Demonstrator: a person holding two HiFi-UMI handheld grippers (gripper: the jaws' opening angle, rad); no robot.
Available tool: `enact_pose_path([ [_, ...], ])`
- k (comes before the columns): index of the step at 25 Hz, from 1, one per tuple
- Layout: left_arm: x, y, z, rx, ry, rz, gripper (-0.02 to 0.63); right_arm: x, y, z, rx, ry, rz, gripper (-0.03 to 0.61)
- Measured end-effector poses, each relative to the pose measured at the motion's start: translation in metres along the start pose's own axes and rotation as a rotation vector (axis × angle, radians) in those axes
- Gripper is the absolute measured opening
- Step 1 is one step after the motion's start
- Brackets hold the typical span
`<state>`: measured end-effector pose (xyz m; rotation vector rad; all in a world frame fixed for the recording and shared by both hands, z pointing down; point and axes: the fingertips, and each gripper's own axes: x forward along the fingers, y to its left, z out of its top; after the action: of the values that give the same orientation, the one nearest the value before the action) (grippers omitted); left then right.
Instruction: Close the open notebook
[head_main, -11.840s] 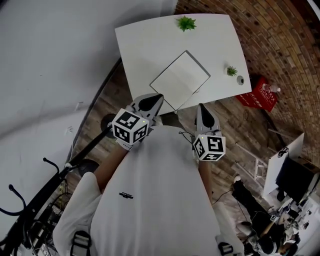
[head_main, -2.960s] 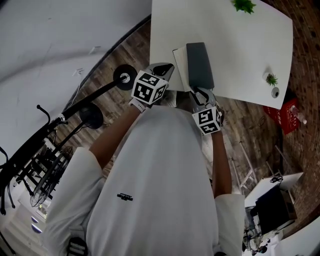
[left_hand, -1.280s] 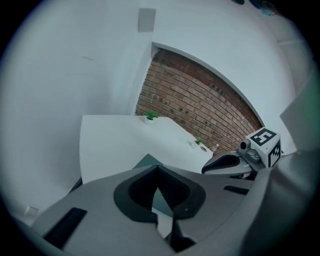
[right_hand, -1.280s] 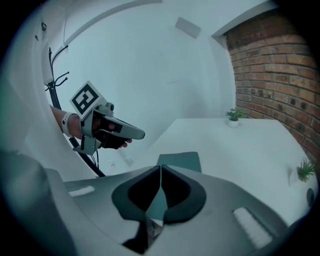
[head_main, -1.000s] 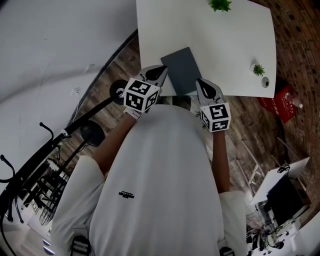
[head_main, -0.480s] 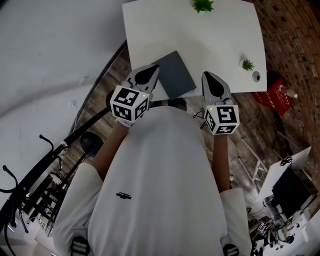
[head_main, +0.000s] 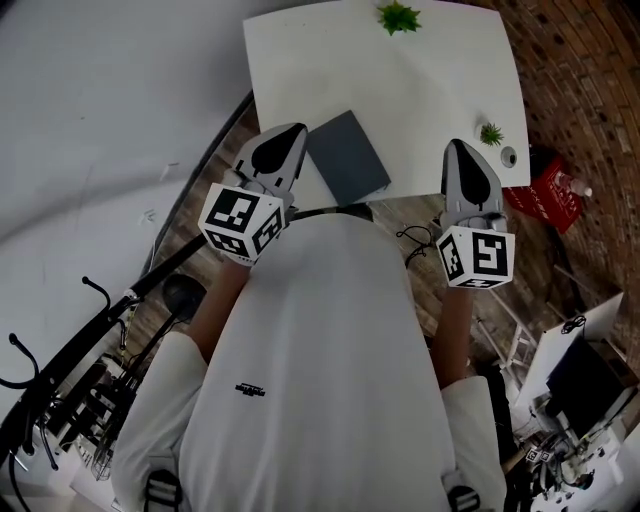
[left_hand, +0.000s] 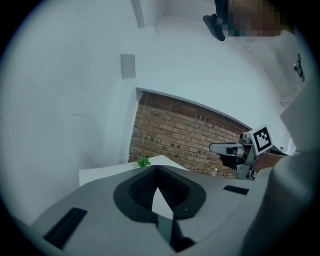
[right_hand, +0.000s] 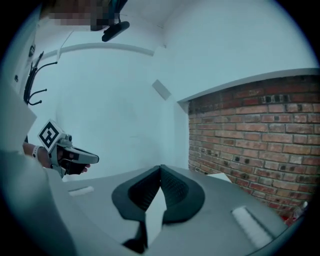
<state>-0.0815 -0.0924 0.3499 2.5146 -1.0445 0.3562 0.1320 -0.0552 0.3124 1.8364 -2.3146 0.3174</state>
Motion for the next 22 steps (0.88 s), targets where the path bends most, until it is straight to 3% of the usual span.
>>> enact_pose_path([
  [9, -0.017, 0.003, 0.026, 0.029, -0.063, 0.036, 0.009, -0.020, -0.015, 0.031, -0.063, -0.084, -0.050, 0.009],
  [14, -0.024, 0.008, 0.030, 0.025, -0.092, 0.058, 0.009, -0.028, -0.015, 0.024, -0.121, -0.089, -0.074, 0.009],
  [22, -0.030, 0.002, 0.037, 0.050, -0.127, 0.071, 0.009, -0.038, -0.010, 0.013, -0.084, -0.077, -0.069, 0.009],
])
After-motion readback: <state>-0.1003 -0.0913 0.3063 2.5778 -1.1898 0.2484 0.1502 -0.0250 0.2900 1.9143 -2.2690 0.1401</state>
